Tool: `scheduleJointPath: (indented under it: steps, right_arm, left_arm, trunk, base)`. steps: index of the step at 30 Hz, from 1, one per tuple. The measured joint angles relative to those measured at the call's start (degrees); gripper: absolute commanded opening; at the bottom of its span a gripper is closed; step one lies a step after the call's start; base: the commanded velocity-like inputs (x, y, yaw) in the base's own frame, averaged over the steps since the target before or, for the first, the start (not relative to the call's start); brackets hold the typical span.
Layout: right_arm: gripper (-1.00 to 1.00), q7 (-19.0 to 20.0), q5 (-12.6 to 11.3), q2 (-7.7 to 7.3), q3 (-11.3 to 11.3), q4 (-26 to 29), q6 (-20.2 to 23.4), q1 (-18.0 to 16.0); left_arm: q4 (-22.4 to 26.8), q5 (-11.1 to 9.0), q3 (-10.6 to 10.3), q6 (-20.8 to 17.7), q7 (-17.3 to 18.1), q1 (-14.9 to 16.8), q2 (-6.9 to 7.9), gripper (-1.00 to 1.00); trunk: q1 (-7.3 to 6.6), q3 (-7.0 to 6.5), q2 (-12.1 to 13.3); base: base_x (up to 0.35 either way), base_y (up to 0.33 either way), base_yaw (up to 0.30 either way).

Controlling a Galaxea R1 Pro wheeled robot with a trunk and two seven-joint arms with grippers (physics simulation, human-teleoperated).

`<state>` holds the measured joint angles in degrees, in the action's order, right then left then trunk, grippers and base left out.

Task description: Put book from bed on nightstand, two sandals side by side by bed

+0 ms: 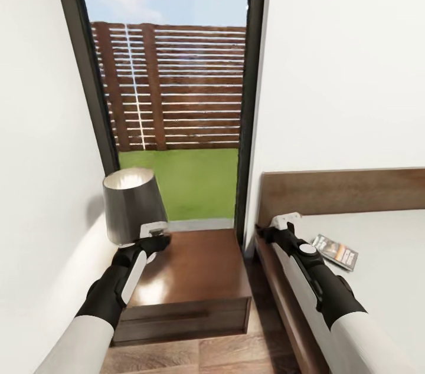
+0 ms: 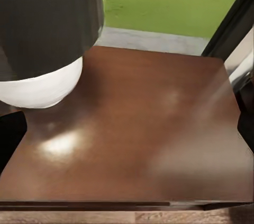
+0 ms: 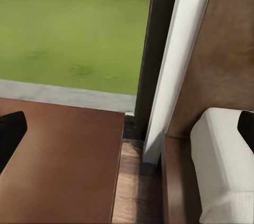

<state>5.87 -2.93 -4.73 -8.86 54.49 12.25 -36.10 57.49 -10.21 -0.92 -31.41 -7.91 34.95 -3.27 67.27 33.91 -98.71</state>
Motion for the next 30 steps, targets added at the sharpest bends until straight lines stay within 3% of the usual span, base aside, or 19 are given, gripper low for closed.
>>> scheduleJointPath:
  steps: [19,30]
  right_arm:
    - [1.0,0.0,0.0,-0.05,0.0,0.0,0.0,0.0]
    - [1.0,0.0,0.1,-0.05,0.0,0.0,0.0,0.0]
  left_arm:
    - [0.0,0.0,0.0,0.0,0.0,0.0,0.0,1.0]
    - [0.1,0.0,0.0,0.0,0.1,0.0,0.0,1.0]
  trunk:
    - [-4.17,-3.41,7.6]
    - [-6.56,-5.39,12.0]
  base:
    - [0.322,0.0,0.0]
    - [0.032,0.0,0.0]
